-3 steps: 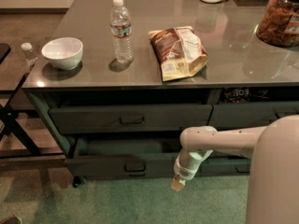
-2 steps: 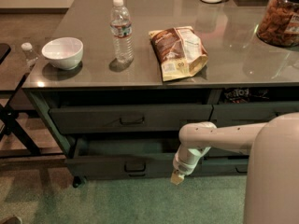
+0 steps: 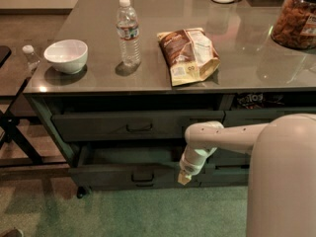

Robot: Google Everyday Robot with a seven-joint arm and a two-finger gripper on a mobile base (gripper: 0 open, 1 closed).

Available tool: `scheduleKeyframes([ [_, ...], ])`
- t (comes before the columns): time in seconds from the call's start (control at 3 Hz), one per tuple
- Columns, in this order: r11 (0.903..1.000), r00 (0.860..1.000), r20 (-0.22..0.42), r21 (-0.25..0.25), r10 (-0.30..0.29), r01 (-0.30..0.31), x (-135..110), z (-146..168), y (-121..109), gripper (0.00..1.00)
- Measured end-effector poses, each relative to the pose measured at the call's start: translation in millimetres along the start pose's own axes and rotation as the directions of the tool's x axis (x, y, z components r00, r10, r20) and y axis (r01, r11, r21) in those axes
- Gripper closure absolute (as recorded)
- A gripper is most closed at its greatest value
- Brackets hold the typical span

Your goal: Close middle drawer

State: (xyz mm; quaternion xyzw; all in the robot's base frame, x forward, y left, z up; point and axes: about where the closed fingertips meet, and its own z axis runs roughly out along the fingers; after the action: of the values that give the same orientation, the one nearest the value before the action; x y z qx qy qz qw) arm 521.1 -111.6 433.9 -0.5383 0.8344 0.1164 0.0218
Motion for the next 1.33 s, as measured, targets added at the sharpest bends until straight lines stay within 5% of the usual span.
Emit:
scheduleKeyframes([
  [0.33, 1.0000, 1.000, -0.002, 0.004, -0.007, 0.007, -9.7, 5.2, -12.5, 1.00],
  [1.33, 1.0000, 1.000, -0.001, 0.004, -0.007, 0.007, -10.3, 5.3, -13.1, 0.36],
])
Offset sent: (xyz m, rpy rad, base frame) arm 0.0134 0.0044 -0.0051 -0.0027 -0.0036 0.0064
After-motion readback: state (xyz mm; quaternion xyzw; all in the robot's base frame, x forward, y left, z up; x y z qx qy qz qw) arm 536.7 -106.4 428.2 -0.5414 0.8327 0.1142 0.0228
